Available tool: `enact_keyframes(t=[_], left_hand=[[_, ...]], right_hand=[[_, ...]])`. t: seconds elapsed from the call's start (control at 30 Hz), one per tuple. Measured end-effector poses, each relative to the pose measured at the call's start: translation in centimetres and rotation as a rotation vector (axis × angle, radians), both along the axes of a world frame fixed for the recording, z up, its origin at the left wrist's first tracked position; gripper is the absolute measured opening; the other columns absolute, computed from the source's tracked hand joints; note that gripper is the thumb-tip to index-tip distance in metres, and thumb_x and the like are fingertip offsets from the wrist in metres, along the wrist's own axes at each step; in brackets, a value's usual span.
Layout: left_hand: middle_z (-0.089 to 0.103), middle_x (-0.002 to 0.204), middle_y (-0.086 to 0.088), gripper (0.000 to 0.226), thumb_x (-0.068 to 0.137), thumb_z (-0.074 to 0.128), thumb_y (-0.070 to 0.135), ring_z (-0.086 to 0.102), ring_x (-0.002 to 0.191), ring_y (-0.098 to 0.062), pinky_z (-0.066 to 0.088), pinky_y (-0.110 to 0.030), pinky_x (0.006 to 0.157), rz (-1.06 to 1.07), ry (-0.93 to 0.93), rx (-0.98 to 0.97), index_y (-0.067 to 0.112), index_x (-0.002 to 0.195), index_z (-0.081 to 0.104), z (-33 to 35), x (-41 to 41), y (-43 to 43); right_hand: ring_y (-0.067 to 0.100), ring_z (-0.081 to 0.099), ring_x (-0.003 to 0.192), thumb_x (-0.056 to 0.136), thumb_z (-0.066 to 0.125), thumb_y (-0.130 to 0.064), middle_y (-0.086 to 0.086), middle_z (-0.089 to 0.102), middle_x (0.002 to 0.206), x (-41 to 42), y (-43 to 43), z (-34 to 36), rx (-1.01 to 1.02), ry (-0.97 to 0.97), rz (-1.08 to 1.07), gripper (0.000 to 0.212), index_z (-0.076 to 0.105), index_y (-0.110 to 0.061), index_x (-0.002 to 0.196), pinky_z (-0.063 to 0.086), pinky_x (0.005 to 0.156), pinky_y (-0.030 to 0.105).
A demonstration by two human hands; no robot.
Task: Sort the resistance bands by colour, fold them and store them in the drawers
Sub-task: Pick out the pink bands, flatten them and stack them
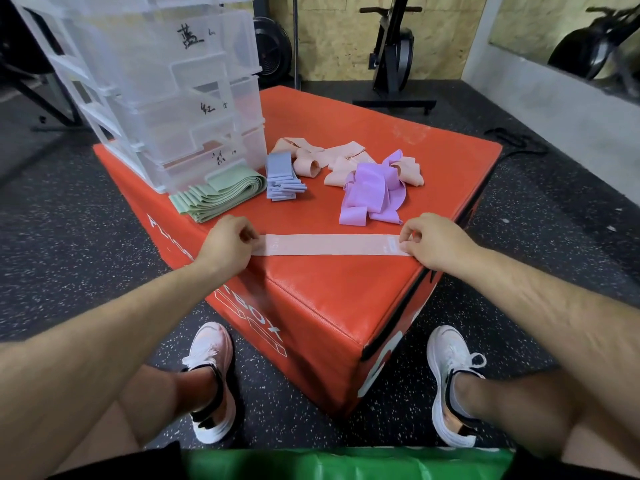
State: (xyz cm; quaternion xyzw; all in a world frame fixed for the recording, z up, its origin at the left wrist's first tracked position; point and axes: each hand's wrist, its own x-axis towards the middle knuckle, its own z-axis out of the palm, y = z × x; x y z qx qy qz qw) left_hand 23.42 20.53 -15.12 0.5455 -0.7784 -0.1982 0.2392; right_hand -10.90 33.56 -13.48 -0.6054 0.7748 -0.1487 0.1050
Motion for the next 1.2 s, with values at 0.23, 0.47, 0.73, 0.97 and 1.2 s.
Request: enact_keyframes(t=[0.23, 0.47, 0.73, 0.97, 1.2], left_hand=[[0.062, 0.092, -0.005, 0.004, 0.086, 0.068, 0.018, 0.058, 0.087, -0.022, 0.043, -0.031, 0.074, -0.063, -0.134, -0.025, 0.014, 0.084, 0.069, 1.1, -0.3, 0.0], [0.063, 0.092, 0.001, 0.004, 0.084, 0.064, 0.018, 0.058, 0.086, -0.019, 0.043, -0.028, 0.075, -0.149, -0.009, -0.202, 0.019, 0.086, 0.068, 4.4, -6.2, -2.5], [0.063, 0.118, 0.001, 0.036, 0.080, 0.052, 0.036, 0.055, 0.116, -0.025, 0.045, -0.045, 0.097, -0.229, -0.152, -0.145, 0.026, 0.111, 0.067, 5.2, -13.0, -7.1], [0.062, 0.117, -0.002, 0.025, 0.084, 0.053, 0.019, 0.056, 0.113, -0.024, 0.045, -0.039, 0.098, -0.148, -0.040, -0.088, 0.027, 0.102, 0.069, 5.4, -15.3, -9.6], [0.062, 0.121, 0.002, 0.027, 0.088, 0.059, 0.016, 0.058, 0.110, -0.017, 0.045, -0.029, 0.095, -0.110, 0.185, -0.059, 0.020, 0.114, 0.066, 6.7, -14.9, -10.0]], right_hand=[[0.016, 0.057, 0.085, 0.091, 0.060, -0.034, -0.014, 0.055, 0.087, 0.7, -0.3, 1.3, 0.018, 0.136, -0.009, 0.009, 0.062, -0.033, 0.082, 0.051, 0.072, 0.037], [0.021, 0.058, 0.088, 0.092, 0.050, -0.023, -0.011, 0.065, 0.087, 3.3, -5.4, 4.8, -0.195, 0.088, 0.129, 0.018, 0.067, -0.029, 0.087, 0.049, 0.071, 0.038], [0.023, 0.038, 0.130, 0.096, 0.046, -0.037, -0.014, 0.056, 0.134, 4.5, -14.4, 3.8, -0.108, 0.212, 0.184, 0.029, 0.069, -0.041, 0.113, 0.030, 0.099, 0.038], [0.030, 0.039, 0.129, 0.096, 0.041, -0.052, 0.001, 0.061, 0.126, 4.9, -18.5, 2.3, 0.134, 0.429, 0.179, 0.041, 0.069, -0.029, 0.115, 0.023, 0.113, 0.041], [0.029, 0.045, 0.127, 0.100, 0.037, -0.026, -0.009, 0.057, 0.139, 3.0, -19.0, 6.6, -0.179, 0.115, 0.155, 0.042, 0.062, -0.029, 0.133, 0.030, 0.108, 0.042]])
